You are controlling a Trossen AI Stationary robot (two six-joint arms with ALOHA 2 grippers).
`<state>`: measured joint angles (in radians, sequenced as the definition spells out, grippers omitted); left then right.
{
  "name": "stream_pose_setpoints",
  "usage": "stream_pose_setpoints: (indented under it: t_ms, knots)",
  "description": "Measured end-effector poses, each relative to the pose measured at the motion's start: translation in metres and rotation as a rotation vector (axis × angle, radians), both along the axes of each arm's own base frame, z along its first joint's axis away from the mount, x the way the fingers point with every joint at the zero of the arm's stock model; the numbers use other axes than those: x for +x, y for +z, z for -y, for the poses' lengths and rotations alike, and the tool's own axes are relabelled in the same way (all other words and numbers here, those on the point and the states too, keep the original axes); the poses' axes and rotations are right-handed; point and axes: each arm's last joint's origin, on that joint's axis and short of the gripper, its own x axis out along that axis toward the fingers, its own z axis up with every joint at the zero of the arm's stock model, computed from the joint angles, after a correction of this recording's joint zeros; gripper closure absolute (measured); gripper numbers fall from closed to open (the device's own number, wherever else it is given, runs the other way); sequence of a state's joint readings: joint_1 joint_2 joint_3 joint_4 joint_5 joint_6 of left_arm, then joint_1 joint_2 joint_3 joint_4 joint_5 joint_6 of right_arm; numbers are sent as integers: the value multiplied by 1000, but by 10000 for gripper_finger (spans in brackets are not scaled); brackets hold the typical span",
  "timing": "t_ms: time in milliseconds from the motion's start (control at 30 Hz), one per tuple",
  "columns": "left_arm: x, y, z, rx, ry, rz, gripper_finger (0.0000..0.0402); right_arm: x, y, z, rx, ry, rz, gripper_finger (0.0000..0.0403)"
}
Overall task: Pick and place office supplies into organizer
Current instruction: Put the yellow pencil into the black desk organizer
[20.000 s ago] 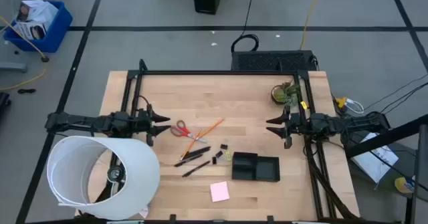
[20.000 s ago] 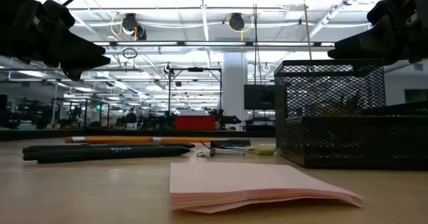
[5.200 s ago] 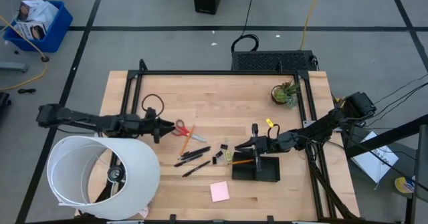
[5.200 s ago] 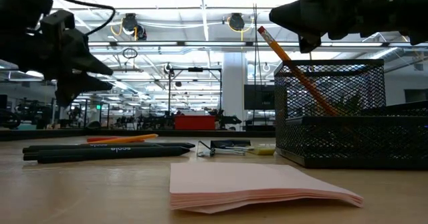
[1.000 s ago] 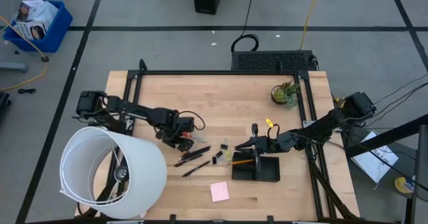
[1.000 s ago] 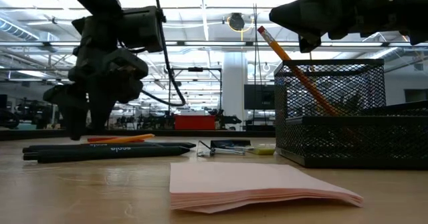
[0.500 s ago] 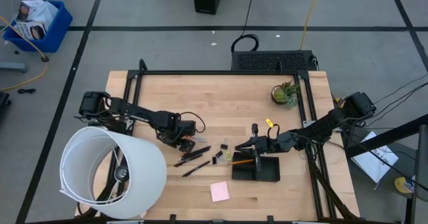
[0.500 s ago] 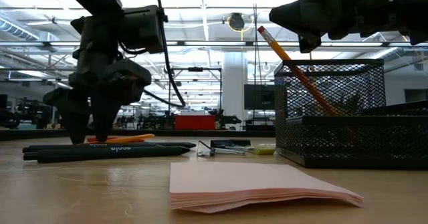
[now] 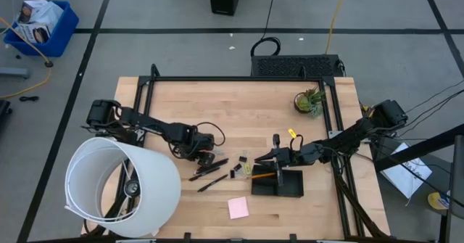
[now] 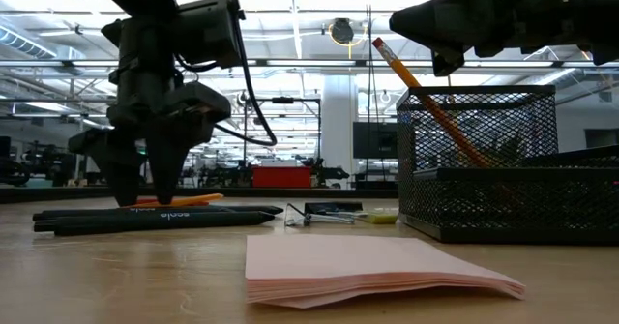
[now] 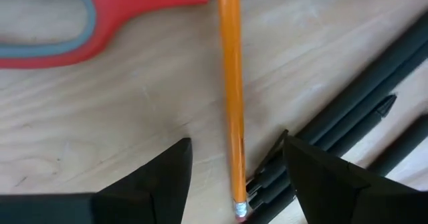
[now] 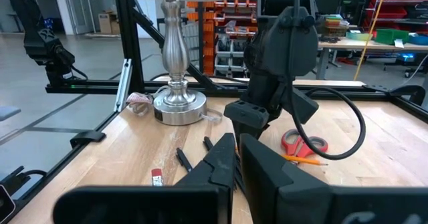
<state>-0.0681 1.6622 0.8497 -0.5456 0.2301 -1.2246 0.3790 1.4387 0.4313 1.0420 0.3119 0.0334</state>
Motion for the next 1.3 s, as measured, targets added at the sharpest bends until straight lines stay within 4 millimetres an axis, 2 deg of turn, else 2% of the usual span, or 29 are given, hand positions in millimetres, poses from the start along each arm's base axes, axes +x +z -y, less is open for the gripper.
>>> stream_pose_setpoints:
  t_ms: [500, 867, 1300]
  knots:
    - [-5, -2, 0, 25, 95, -73, 170, 0, 0, 0, 0, 0, 0, 385]
    - [-9, -4, 1, 43, 90, -113, 283, 0, 0, 0, 0, 0, 0, 385]
    - [-9, -4, 0, 81, 95, -112, 369, 0, 0, 0, 0, 0, 0, 385]
